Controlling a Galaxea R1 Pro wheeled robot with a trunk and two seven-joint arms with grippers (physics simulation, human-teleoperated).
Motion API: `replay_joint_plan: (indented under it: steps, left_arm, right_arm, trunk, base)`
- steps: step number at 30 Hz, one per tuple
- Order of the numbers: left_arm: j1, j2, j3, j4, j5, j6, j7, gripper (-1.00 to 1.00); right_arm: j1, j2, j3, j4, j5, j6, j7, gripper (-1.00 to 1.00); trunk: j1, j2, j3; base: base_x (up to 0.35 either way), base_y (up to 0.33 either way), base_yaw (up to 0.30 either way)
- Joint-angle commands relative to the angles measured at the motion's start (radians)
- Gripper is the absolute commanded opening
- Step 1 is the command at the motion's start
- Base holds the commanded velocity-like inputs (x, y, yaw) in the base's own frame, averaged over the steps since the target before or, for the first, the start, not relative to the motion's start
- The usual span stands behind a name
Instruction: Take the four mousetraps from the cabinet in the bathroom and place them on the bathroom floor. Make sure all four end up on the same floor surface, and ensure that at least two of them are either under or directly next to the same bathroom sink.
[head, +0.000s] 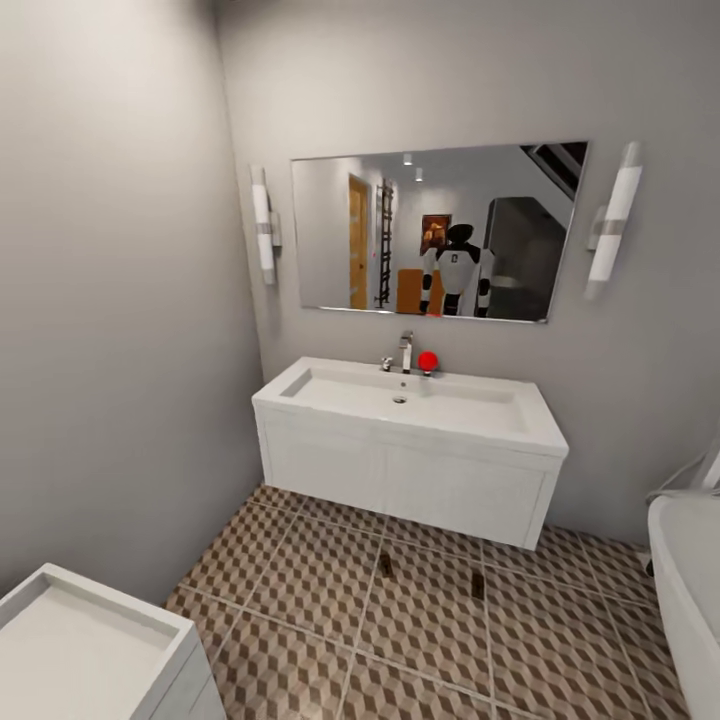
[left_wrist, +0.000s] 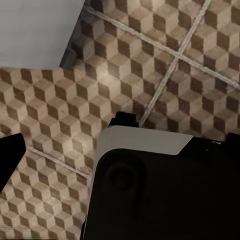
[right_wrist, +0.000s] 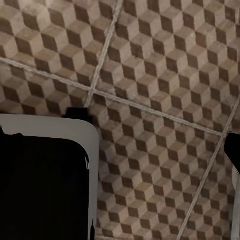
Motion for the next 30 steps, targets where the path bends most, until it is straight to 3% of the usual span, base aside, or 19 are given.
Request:
replay_joint_plan:
  steps: [1, 30]
  left_arm:
    - [-0.001, 0.000, -0.008, -0.001, 0.009, -0.001, 0.004, 1.00]
    - [-0.001, 0.003, -0.011, -0.003, 0.002, -0.001, 0.004, 1.00]
  right_arm:
    - [-0.001, 0.000, 0.008, 0.003, -0.003, -0.005, -0.003, 1.00]
    - [-0.001, 0.012, 0.010, 0.003, 0.037, -0.006, -0.002, 1.00]
  trunk:
    - [0.000, -0.001, -0.001]
    - [0.000, -0.001, -0.001]
  base:
    - [0.000, 0.000, 0.280]
    - [0.000, 0.000, 0.282]
